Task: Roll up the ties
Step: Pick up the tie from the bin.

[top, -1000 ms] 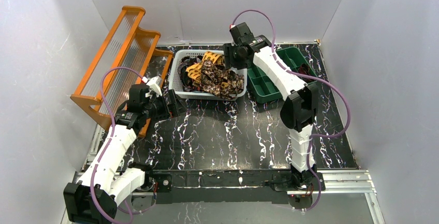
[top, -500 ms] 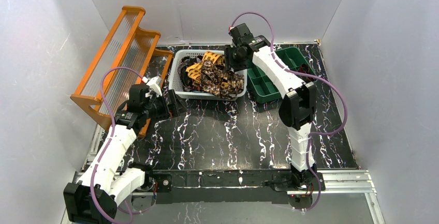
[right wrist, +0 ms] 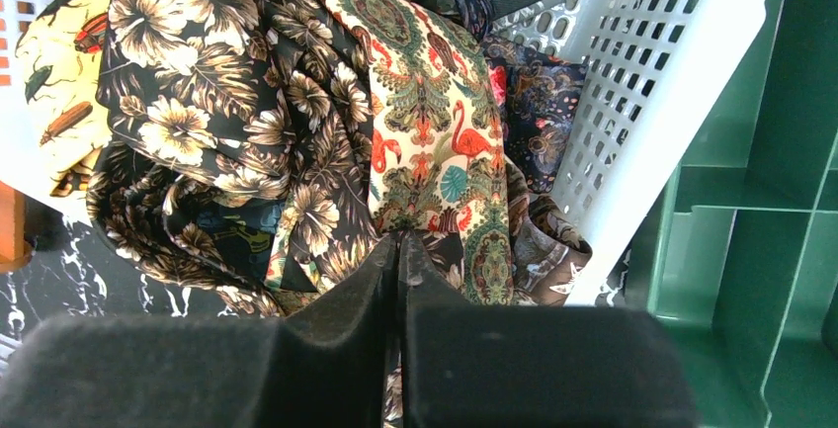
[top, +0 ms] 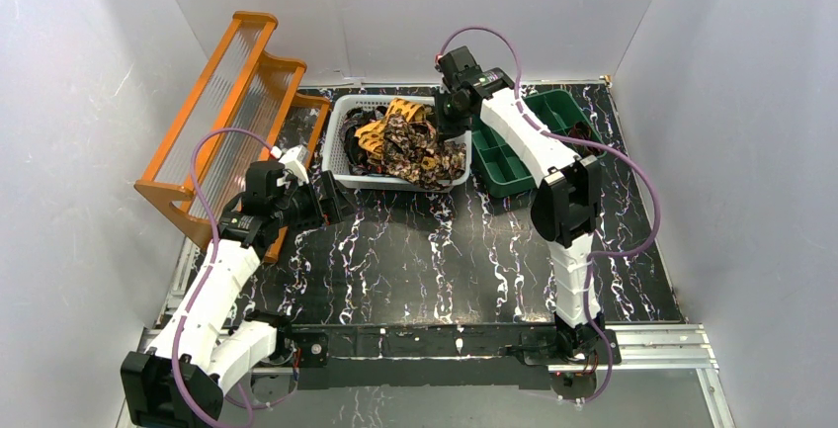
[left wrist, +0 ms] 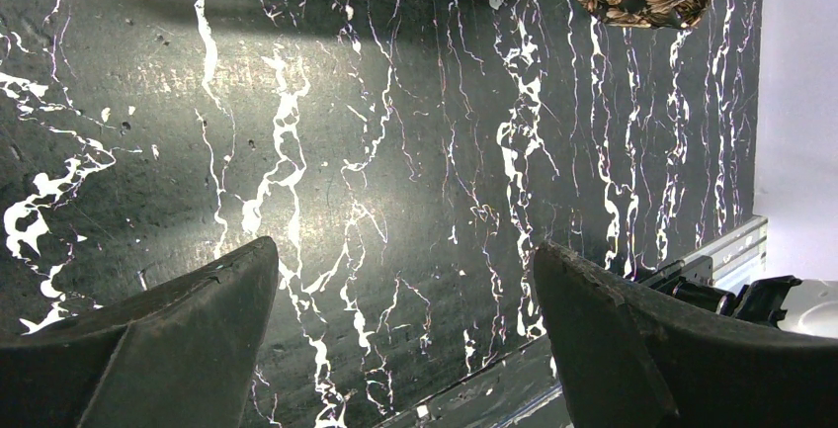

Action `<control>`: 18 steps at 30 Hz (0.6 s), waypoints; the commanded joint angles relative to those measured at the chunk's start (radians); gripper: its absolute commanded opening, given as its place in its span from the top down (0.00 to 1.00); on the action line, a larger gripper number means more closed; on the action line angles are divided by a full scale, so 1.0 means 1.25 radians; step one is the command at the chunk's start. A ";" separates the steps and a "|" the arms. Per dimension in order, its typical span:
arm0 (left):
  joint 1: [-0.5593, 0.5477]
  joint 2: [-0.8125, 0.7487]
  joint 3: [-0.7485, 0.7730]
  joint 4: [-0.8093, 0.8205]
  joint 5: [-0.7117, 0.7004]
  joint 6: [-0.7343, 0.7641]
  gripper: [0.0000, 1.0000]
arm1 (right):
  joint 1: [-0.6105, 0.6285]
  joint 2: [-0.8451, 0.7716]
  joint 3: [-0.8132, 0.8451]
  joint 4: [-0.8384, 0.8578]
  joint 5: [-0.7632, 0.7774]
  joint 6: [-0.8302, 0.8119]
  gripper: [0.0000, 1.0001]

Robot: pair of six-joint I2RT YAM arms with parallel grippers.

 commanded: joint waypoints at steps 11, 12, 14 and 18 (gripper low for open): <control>-0.002 -0.026 0.013 -0.017 0.011 0.007 0.02 | -0.003 -0.119 0.105 0.030 -0.027 0.012 0.99; -0.002 -0.026 0.015 -0.017 0.010 0.007 0.02 | -0.002 -0.139 0.089 0.043 -0.031 0.019 0.99; -0.002 -0.027 0.017 -0.018 0.010 0.007 0.02 | -0.003 -0.184 0.045 0.068 -0.038 0.030 0.99; -0.002 -0.027 0.014 -0.018 0.012 0.008 0.02 | -0.001 -0.270 -0.093 0.140 -0.128 0.056 0.99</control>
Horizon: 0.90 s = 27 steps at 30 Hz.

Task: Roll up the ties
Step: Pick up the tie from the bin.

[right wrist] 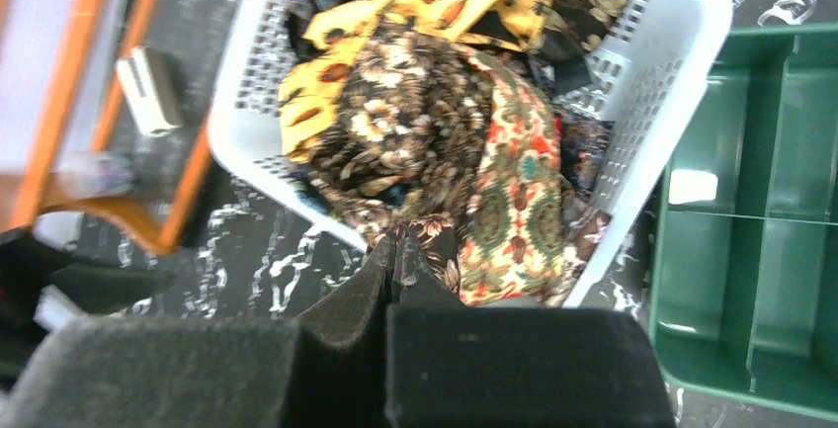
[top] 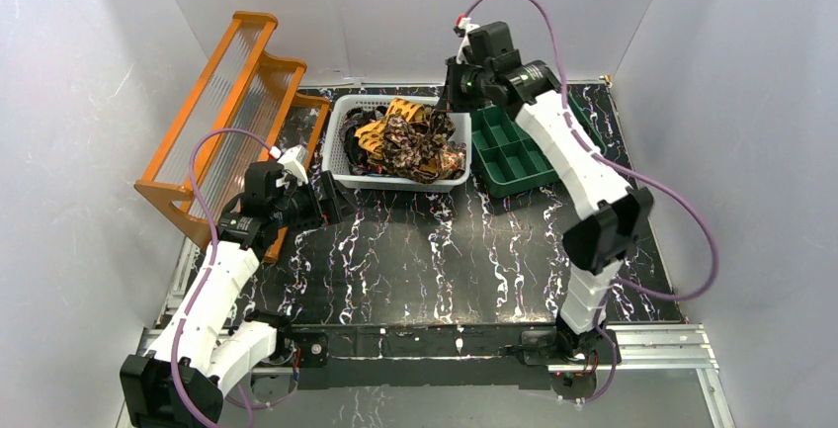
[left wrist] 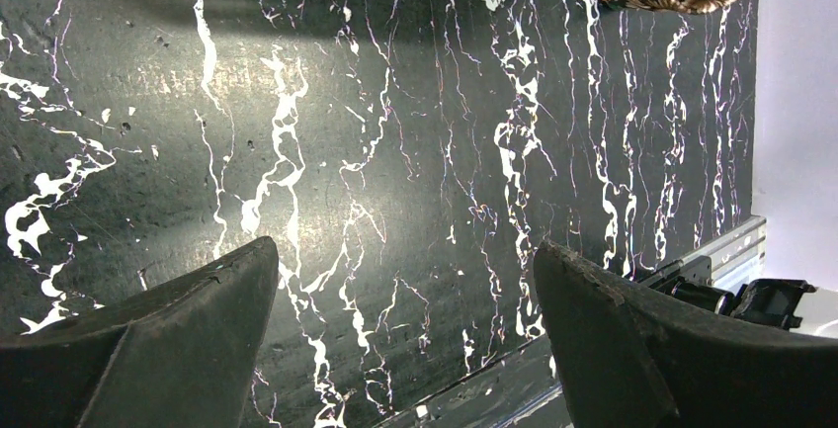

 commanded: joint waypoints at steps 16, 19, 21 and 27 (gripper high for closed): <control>-0.002 -0.010 0.002 0.013 0.028 -0.013 0.02 | 0.163 -0.062 -0.271 0.022 -0.270 -0.113 0.92; -0.002 -0.008 -0.008 0.023 0.036 -0.021 0.02 | 0.191 -0.063 -0.301 -0.021 -0.283 -0.149 0.74; -0.002 -0.009 -0.014 0.029 0.036 -0.023 0.02 | 0.193 -0.087 -0.335 -0.015 -0.300 -0.162 0.50; -0.002 0.000 -0.019 0.036 0.040 -0.025 0.02 | 0.187 -0.179 -0.414 0.095 -0.069 -0.076 0.18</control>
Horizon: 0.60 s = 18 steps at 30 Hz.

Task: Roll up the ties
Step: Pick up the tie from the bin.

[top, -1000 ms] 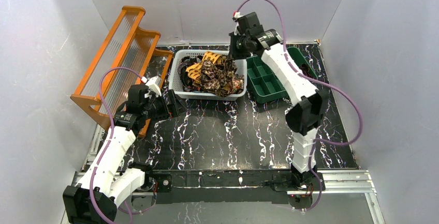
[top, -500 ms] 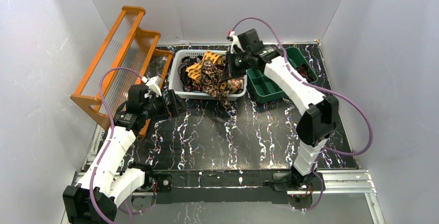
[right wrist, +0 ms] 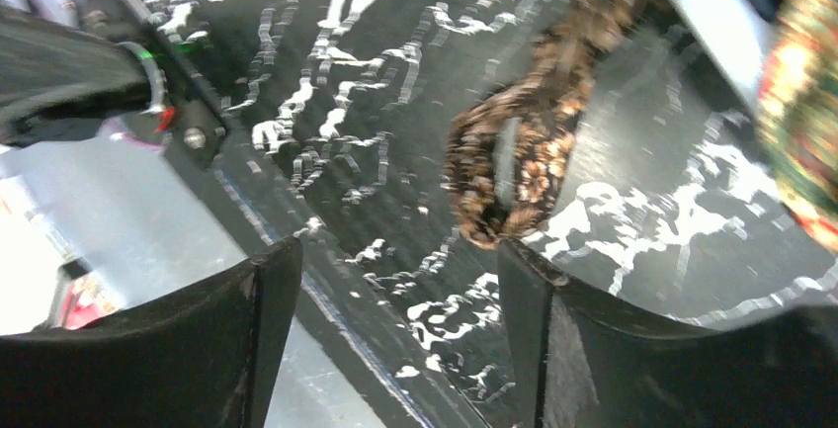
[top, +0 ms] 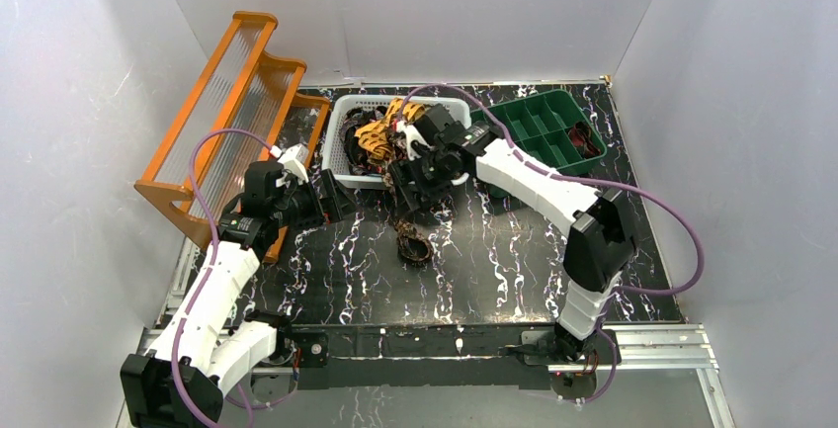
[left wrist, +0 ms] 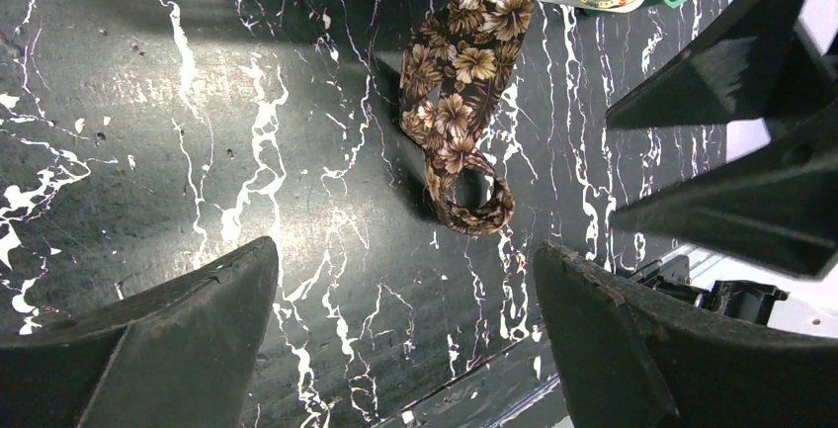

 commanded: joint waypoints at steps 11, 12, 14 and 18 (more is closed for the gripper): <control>-0.002 -0.026 -0.017 0.006 0.000 -0.017 0.02 | -0.025 0.096 0.135 0.182 0.223 0.209 0.40; -0.002 -0.031 -0.019 0.004 -0.004 -0.017 0.02 | -0.024 0.109 0.146 0.189 0.220 0.213 0.41; -0.002 -0.038 -0.022 0.001 -0.009 -0.015 0.02 | -0.024 0.133 0.166 0.198 0.225 0.220 0.42; -0.002 -0.035 -0.021 -0.010 -0.011 -0.006 0.02 | -0.025 0.194 0.235 0.166 0.229 0.221 0.45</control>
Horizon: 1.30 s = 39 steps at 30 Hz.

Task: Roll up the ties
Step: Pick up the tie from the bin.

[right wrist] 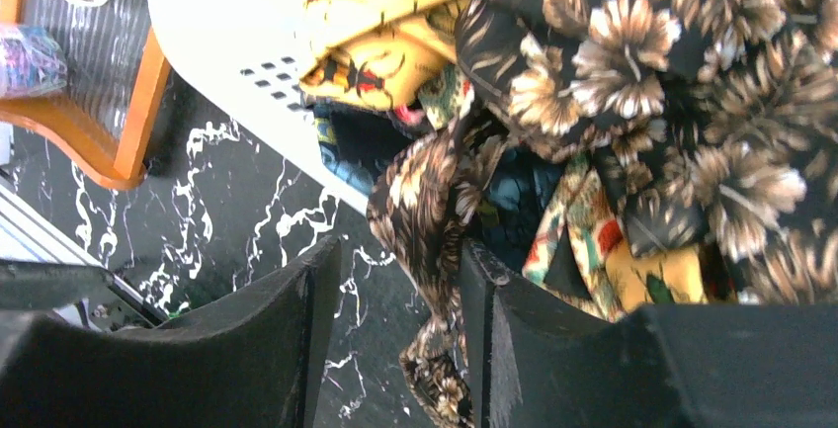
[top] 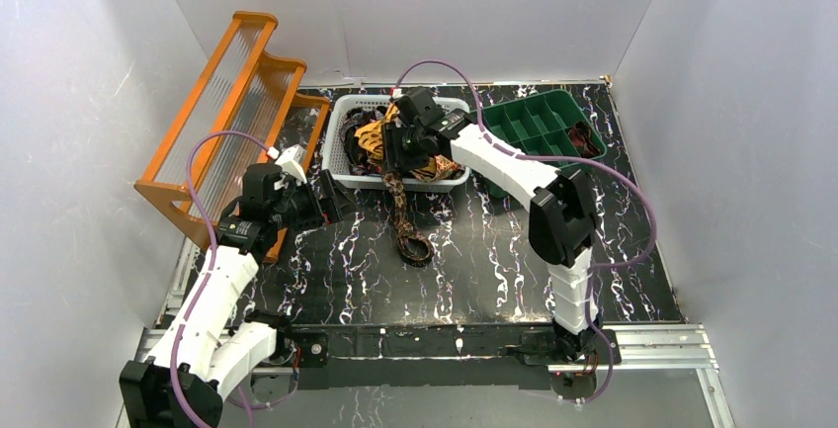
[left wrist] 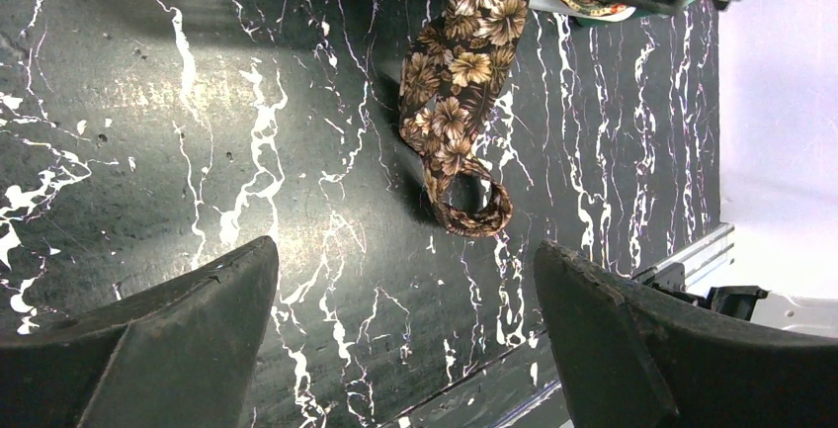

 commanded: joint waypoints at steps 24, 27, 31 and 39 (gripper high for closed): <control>-0.002 -0.032 0.011 -0.050 -0.017 0.022 0.02 | -0.003 -0.015 0.273 -0.060 -0.001 0.003 0.99; -0.002 -0.034 0.018 -0.050 -0.018 0.020 0.02 | -0.016 -0.123 0.210 -0.013 0.005 0.013 0.99; -0.002 -0.034 0.026 -0.049 -0.011 0.016 0.02 | -0.039 -0.245 0.125 0.035 -0.025 0.026 0.99; -0.002 -0.043 0.019 -0.049 -0.002 0.013 0.02 | -0.041 -0.430 -0.061 0.055 -0.134 0.002 0.99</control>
